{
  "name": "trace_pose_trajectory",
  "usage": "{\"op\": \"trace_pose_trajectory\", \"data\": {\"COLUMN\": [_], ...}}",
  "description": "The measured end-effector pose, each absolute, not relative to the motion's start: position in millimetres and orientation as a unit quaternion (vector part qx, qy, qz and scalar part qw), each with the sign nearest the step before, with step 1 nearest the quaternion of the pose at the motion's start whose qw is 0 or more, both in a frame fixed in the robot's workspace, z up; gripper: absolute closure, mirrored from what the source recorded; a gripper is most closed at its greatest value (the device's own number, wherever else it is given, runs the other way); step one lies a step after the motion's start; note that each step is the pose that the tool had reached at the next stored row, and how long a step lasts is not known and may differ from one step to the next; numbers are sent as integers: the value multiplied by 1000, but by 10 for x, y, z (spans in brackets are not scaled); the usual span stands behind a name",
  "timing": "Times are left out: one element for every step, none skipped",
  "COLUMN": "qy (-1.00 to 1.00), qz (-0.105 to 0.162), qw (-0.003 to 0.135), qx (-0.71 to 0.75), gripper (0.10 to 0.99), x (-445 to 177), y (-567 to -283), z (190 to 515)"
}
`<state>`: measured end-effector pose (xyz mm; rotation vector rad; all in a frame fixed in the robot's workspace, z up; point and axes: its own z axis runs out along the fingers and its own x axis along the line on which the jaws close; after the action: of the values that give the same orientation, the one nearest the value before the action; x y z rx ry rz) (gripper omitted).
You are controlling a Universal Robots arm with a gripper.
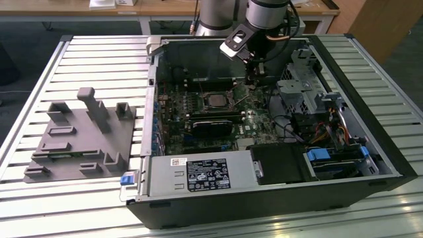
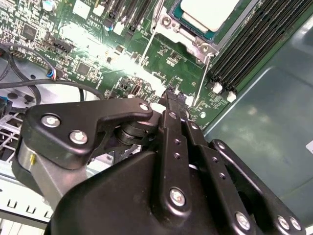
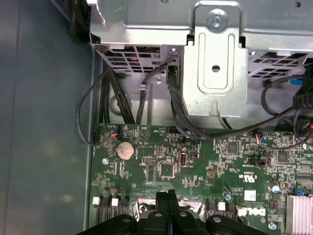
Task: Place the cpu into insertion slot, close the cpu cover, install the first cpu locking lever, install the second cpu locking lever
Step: 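Close the cpu cover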
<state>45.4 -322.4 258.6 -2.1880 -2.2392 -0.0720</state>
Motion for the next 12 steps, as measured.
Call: {"op": "trace_pose_trajectory", "data": {"qy": [-715,-715,-715,-715,-714,-713,-713,-712,-712,-712,-712,-711], "qz": [-23,-23,-23,-23,-23,-23,-23,-23,-23,-23,-23,-23], "qw": [5,5,5,5,5,5,5,5,5,5,5,5], "qx": [-699,-699,-699,-699,-699,-700,-701,-702,-702,-702,-702,-702], "gripper": [980,980,980,980,980,980,980,980,980,980,980,980], "x": [466,478,491,502,513,525,536,548,558,568,576,582], "y": [-3222,-3220,-3220,-3219,-3219,-3218,-3217,-3216,-3215,-3213,-3211,-3209], "z": [2584,2581,2578,2575,2571,2568,2564,2561,2558,2556,2553,2550]}}
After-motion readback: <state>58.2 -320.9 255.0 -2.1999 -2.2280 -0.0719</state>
